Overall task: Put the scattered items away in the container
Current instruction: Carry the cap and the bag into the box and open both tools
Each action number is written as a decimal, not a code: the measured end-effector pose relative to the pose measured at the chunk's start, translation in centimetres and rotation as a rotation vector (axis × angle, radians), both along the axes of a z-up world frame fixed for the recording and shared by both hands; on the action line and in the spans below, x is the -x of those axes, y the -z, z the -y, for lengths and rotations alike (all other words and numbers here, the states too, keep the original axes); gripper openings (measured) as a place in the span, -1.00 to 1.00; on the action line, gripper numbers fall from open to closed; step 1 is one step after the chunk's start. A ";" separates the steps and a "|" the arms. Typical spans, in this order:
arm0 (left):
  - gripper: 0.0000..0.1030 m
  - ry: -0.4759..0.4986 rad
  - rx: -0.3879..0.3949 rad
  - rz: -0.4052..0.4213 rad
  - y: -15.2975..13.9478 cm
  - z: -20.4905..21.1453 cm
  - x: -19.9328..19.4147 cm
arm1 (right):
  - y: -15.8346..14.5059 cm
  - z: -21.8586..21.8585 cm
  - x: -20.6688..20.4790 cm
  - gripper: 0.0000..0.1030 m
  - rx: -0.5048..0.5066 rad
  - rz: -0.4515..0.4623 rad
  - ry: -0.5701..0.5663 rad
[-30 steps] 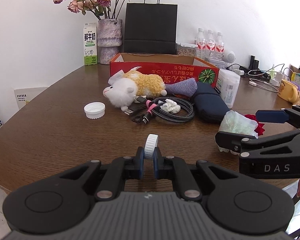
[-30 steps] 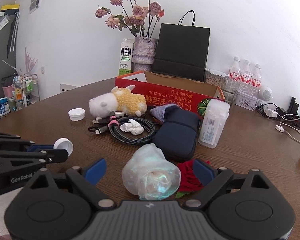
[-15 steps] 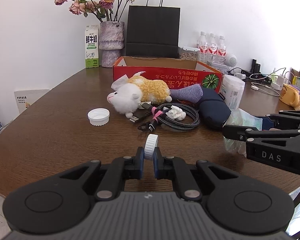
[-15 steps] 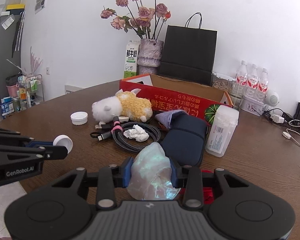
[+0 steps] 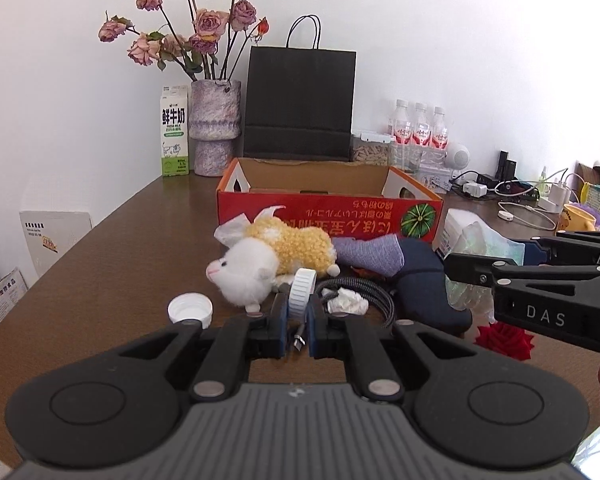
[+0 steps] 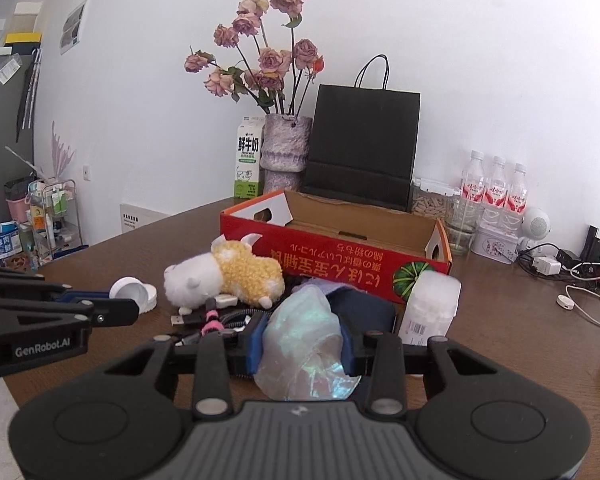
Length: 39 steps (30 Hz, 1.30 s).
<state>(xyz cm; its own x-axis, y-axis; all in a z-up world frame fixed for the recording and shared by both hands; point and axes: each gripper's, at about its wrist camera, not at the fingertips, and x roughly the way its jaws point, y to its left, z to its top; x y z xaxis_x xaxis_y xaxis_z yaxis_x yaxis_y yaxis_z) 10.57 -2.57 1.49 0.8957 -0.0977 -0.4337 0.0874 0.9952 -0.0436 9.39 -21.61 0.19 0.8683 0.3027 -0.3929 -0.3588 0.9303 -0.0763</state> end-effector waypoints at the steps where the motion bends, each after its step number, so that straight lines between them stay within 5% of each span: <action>1: -0.80 -0.001 0.005 0.008 -0.5 -0.1 -0.5 | -0.4 0.0 -0.3 -0.32 -0.004 0.008 0.002; 11: -0.80 -0.008 0.042 0.079 -4.6 -0.4 -6.2 | -4.7 0.7 -5.9 -0.31 -0.021 0.073 0.023; 25: -0.80 -0.003 0.046 0.111 -7.6 0.8 -16.5 | -6.6 2.1 -16.1 -0.31 -0.031 0.062 0.014; 34: -0.80 0.010 -0.003 0.075 -7.5 1.6 -24.2 | -5.4 2.1 -23.5 -0.31 -0.025 0.008 0.021; 39: -0.80 0.018 0.006 -0.019 -5.9 2.0 -28.8 | -3.9 1.6 -27.5 -0.31 -0.028 -0.039 0.021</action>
<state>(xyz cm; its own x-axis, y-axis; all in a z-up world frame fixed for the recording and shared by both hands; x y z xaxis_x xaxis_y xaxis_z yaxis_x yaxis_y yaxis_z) 39.37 -4.55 7.39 0.8856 -0.1160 -0.4498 0.1040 0.9932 -0.0514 36.89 -23.19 4.14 0.8587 0.2960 -0.4183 -0.3415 0.9392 -0.0365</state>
